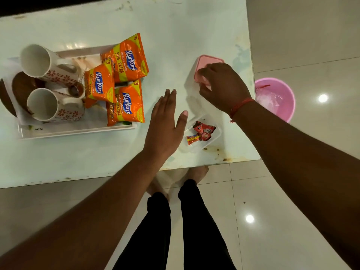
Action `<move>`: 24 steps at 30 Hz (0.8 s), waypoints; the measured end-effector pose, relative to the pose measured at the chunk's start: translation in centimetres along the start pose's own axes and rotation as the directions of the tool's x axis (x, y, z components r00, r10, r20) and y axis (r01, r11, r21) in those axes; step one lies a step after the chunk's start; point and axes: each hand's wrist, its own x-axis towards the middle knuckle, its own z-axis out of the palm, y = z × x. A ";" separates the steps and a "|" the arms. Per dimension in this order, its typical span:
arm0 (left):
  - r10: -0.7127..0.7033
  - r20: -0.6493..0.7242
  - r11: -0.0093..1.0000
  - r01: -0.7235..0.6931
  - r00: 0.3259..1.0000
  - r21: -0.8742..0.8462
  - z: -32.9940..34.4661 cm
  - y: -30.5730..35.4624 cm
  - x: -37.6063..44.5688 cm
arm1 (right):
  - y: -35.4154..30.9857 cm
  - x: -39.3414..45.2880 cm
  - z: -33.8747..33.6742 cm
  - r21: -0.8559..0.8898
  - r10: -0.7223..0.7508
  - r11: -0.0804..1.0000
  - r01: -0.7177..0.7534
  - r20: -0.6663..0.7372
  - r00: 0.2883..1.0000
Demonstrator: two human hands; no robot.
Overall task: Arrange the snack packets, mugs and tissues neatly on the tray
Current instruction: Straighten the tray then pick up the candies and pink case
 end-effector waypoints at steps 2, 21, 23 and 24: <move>-0.018 -0.030 0.999 0.016 0.999 -0.049 -0.1 0.1 0.3 | -0.7 -1.1 -0.6 0.097 0.008 0.995 0.003 -0.106 0.994; 0.146 -0.032 0.980 -0.140 0.989 0.140 -0.2 2.3 -0.7 | -9.5 -13.1 1.4 0.918 0.903 -0.134 -0.373 0.268 0.335; 0.145 -0.024 0.971 -0.138 0.989 0.195 0.1 1.9 -1.2 | -10.5 -13.5 2.4 0.915 0.931 -0.147 -0.375 0.256 0.259; 0.152 -0.017 0.966 -0.145 0.988 0.216 0.3 1.7 -1.5 | -10.7 -13.5 2.7 0.906 0.943 -0.135 -0.402 0.241 0.228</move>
